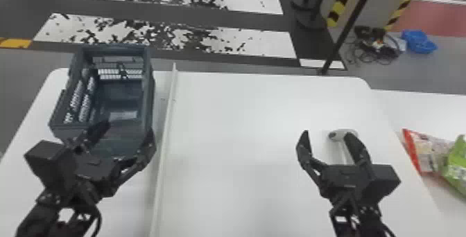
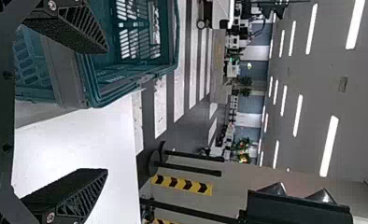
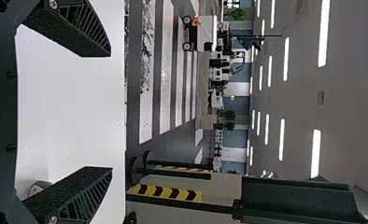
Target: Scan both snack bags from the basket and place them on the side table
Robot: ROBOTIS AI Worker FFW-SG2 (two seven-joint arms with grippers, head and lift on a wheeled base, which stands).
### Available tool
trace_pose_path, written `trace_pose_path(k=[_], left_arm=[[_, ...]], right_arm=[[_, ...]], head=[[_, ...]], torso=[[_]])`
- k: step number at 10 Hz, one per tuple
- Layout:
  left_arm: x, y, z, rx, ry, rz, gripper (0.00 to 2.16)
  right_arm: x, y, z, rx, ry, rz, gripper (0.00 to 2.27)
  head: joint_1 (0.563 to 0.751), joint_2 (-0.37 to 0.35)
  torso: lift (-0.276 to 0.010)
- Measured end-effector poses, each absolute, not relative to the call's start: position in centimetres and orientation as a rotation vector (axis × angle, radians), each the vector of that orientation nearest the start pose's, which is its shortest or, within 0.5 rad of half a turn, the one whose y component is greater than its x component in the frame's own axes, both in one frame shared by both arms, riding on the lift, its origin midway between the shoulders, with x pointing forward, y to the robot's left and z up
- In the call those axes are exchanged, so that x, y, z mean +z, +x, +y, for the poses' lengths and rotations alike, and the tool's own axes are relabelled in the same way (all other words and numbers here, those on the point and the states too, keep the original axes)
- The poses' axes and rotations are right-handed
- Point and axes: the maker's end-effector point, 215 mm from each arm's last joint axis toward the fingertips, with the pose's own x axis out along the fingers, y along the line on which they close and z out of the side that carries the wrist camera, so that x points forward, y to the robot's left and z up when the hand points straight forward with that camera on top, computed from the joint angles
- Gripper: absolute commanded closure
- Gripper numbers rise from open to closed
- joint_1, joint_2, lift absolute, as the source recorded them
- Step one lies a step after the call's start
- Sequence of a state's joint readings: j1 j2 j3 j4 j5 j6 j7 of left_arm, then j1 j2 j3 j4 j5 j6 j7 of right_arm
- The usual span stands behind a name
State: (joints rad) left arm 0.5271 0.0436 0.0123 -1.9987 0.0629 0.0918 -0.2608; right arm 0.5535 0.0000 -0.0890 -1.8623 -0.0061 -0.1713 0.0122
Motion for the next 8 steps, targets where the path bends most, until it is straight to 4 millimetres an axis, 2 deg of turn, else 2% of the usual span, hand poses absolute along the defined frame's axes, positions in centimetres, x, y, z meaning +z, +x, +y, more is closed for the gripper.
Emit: trace_pose_path(k=[5, 8], left_arm=[[-40.0, 42.0, 18.5, -0.241, -0.051, 0.187, 0.09], [-39.9, 41.6, 18.5, -0.237, -0.059, 0.188, 0.09]], right_arm=[[-41.1, 41.0, -27.0, -0.060, -0.017, 0.097, 0.06], [-41.1, 41.0, -26.1, -0.041, 0.003, 0.095, 0.06]], head=[[0.695, -0.116], [0.695, -0.105]], torso=[[-0.075], [-0.075]])
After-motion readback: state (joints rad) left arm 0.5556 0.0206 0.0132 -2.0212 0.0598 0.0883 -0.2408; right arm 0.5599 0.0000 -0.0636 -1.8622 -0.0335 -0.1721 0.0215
